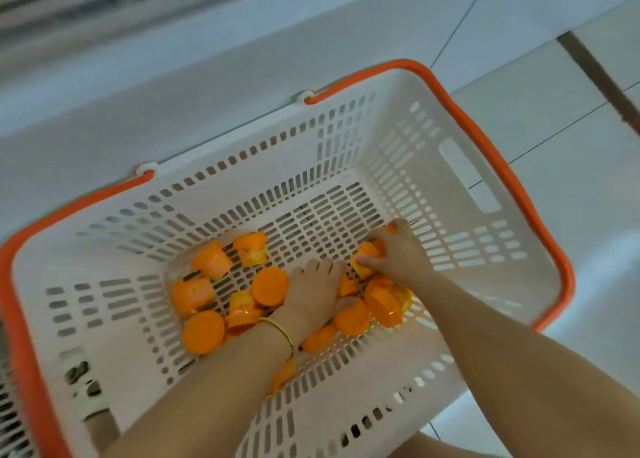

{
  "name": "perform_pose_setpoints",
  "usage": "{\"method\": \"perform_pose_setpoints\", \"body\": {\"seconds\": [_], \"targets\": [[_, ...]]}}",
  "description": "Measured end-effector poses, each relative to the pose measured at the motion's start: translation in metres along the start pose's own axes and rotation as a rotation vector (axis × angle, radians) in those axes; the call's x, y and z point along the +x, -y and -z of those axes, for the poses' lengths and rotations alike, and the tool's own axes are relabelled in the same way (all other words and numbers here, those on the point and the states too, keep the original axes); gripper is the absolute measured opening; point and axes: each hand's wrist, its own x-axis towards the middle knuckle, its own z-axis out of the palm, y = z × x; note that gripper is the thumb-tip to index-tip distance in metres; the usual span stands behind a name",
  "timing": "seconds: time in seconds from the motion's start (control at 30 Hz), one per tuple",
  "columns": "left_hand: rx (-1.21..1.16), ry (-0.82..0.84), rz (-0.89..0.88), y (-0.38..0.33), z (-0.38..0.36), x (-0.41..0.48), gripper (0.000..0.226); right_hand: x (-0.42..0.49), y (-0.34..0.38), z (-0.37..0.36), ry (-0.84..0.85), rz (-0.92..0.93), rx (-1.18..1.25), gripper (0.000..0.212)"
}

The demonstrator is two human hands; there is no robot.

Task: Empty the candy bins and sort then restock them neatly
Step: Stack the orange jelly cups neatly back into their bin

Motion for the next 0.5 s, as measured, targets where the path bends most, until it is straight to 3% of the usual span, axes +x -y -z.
{"method": "perform_pose_setpoints", "body": {"seconds": [0.1,0.23,0.37,0.5], "targets": [[0.088,-0.058,-0.002,0.008,-0.005,-0.012,0.068,0.0,0.001,-0.002,-0.055,-0.019,0.069,0.049],[0.033,-0.066,-0.058,0.024,-0.003,-0.014,0.063,0.0,0.009,-0.003,-0.039,0.016,0.124,0.038],[-0.325,-0.088,-0.059,0.036,0.01,-0.016,0.055,-0.007,0.027,-0.008,0.029,-0.035,-0.085,0.055],[-0.644,-0.068,0.057,0.04,0.036,-0.027,0.055,-0.013,0.037,-0.01,-0.06,-0.067,-0.142,0.042]]}}
